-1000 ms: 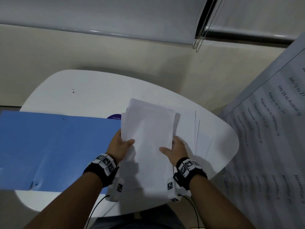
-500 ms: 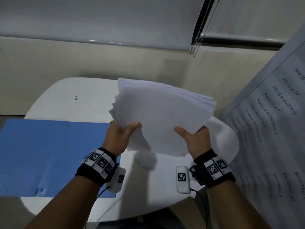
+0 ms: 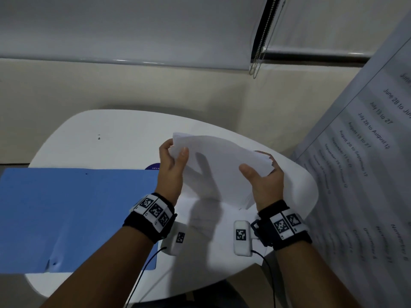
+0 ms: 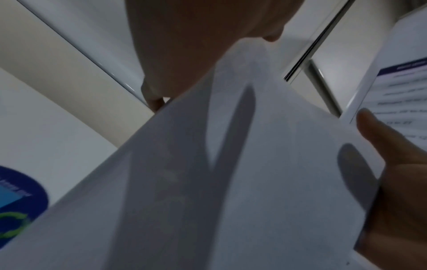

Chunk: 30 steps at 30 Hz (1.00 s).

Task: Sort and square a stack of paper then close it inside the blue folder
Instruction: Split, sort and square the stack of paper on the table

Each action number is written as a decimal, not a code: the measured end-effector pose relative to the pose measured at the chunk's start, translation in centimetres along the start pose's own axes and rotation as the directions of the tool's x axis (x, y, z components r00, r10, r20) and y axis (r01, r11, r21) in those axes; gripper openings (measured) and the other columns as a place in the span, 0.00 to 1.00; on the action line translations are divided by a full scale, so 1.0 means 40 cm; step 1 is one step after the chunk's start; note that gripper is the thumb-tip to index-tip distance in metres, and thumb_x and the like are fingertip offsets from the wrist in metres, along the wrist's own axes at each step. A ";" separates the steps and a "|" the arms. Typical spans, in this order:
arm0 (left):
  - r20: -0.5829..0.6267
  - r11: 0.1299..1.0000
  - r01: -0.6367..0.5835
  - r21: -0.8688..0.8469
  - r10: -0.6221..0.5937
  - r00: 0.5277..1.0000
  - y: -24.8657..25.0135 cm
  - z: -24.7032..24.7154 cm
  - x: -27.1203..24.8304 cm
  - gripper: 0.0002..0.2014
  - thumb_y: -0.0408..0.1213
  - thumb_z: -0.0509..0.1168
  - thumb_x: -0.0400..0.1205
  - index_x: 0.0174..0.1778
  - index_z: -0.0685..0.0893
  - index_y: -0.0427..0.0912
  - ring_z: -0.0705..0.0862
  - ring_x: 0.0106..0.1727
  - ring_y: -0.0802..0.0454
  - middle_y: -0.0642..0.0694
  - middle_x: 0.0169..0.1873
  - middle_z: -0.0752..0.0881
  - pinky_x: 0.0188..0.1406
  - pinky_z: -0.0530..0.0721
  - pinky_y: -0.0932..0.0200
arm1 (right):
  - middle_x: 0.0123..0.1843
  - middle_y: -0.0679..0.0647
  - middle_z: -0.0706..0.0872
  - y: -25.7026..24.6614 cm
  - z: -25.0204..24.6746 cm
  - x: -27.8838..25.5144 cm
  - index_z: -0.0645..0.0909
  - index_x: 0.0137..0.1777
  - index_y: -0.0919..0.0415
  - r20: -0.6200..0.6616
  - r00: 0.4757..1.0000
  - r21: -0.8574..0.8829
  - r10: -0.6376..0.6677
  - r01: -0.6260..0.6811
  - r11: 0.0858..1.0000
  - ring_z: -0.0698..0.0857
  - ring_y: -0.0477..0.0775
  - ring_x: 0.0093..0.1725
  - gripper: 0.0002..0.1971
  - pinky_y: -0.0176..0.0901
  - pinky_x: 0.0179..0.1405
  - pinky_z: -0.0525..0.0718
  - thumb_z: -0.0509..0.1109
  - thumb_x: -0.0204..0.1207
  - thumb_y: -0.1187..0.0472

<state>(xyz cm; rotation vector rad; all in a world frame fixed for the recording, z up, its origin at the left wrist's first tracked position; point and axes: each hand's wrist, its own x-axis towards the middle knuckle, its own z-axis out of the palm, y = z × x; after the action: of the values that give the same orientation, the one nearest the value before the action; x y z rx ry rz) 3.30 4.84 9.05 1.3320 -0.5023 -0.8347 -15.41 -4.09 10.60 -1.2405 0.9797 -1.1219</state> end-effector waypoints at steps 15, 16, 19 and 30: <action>-0.090 0.947 -0.219 0.234 0.245 0.965 -0.025 0.031 0.015 0.15 0.46 0.57 0.89 0.72 0.70 0.50 0.82 0.50 0.67 0.52 0.56 0.82 0.53 0.81 0.66 | 0.46 0.47 0.88 0.016 0.002 -0.008 0.83 0.51 0.57 -0.093 0.996 -0.106 -0.014 0.004 0.994 0.87 0.43 0.48 0.08 0.35 0.51 0.83 0.76 0.75 0.67; -0.105 0.953 -0.204 0.226 0.232 0.967 -0.023 0.034 0.015 0.14 0.45 0.56 0.89 0.70 0.72 0.49 0.82 0.50 0.67 0.54 0.53 0.83 0.52 0.80 0.67 | 0.46 0.48 0.88 0.016 0.004 -0.005 0.83 0.50 0.56 -0.103 0.995 -0.092 -0.014 0.005 0.996 0.87 0.45 0.48 0.07 0.37 0.52 0.83 0.75 0.75 0.67; -0.154 0.964 -0.188 0.189 0.218 0.964 -0.012 0.037 0.028 0.10 0.41 0.57 0.90 0.64 0.78 0.42 0.81 0.45 0.69 0.55 0.49 0.83 0.47 0.79 0.71 | 0.47 0.50 0.87 0.007 0.011 0.001 0.84 0.48 0.55 -0.120 0.992 -0.075 -0.029 0.020 0.997 0.86 0.49 0.50 0.06 0.42 0.54 0.85 0.76 0.73 0.63; -0.109 0.983 -0.151 0.105 0.163 0.981 0.010 0.037 0.032 0.08 0.44 0.60 0.84 0.53 0.79 0.45 0.83 0.42 0.57 0.53 0.42 0.85 0.44 0.82 0.58 | 0.48 0.51 0.87 0.006 0.005 0.001 0.85 0.50 0.56 -0.097 0.995 0.023 0.035 -0.033 0.999 0.85 0.56 0.54 0.10 0.63 0.63 0.80 0.65 0.71 0.65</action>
<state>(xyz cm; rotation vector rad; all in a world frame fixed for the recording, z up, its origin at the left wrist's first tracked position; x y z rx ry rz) 3.10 2.92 9.54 1.4013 -0.5531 -0.6047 -15.18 -4.10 10.37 -1.1571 1.0560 -1.1723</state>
